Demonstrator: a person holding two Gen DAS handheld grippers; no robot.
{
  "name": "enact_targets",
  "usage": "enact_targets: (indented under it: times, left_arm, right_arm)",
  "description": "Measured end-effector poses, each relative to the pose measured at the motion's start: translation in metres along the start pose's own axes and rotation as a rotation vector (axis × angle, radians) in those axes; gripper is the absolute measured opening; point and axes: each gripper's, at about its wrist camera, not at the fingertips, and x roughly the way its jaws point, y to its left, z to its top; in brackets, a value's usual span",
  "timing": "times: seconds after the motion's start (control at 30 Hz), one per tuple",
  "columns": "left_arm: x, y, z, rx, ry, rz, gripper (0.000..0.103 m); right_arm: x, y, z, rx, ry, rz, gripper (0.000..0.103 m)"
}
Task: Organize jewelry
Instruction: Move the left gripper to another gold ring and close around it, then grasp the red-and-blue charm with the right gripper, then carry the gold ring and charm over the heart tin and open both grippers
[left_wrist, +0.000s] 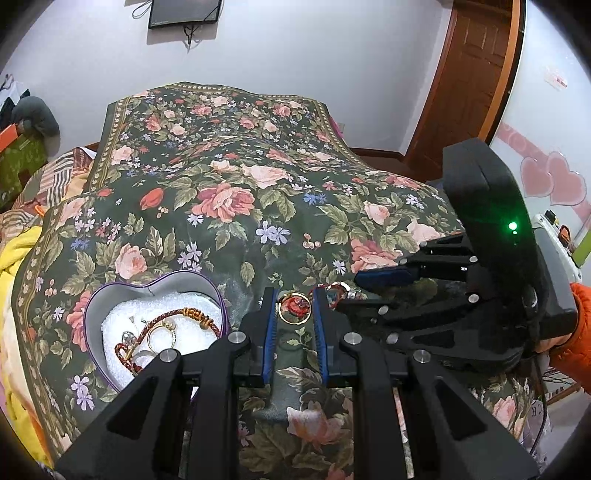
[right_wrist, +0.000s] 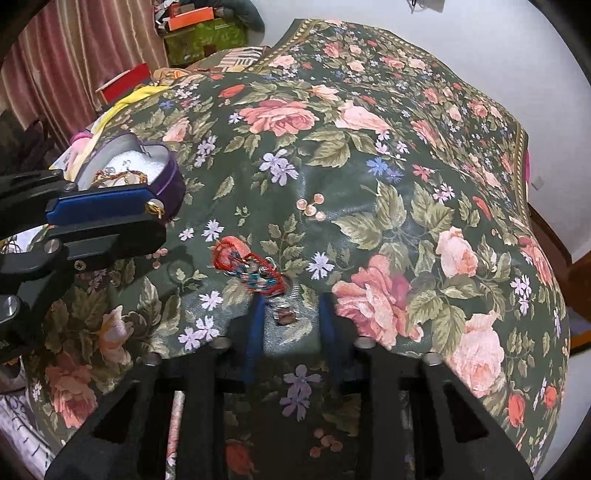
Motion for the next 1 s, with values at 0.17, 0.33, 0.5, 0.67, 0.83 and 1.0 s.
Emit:
enact_targets:
  times: [0.17,0.33,0.5,0.67,0.83,1.0]
  left_arm:
    - [-0.004,-0.001,-0.001,-0.004,-0.004,0.002,0.018]
    - [-0.013,-0.003,-0.001,-0.002,-0.015,0.008,0.018]
    - [-0.024,-0.007,0.001,0.001,-0.032,0.013,0.018]
    - [-0.041,-0.013,0.004,0.009,-0.06,0.02,0.018]
    - [-0.057,-0.016,0.006,0.014,-0.086,0.029,0.018]
    - [-0.074,-0.015,0.007,0.013,-0.113,0.044,0.018]
  right_arm:
    - [-0.006,-0.003,-0.004,0.03,-0.016,0.023,0.013]
    - [-0.018,-0.002,-0.007,0.042,-0.04,0.013,0.013]
    - [-0.035,-0.003,-0.008,0.046,-0.07,-0.01,0.013]
    - [-0.055,0.0,-0.007,0.052,-0.111,-0.021,0.013]
    - [-0.076,0.008,-0.003,0.043,-0.16,-0.023,0.013]
    - [-0.092,0.016,0.003,0.046,-0.209,-0.008,0.013]
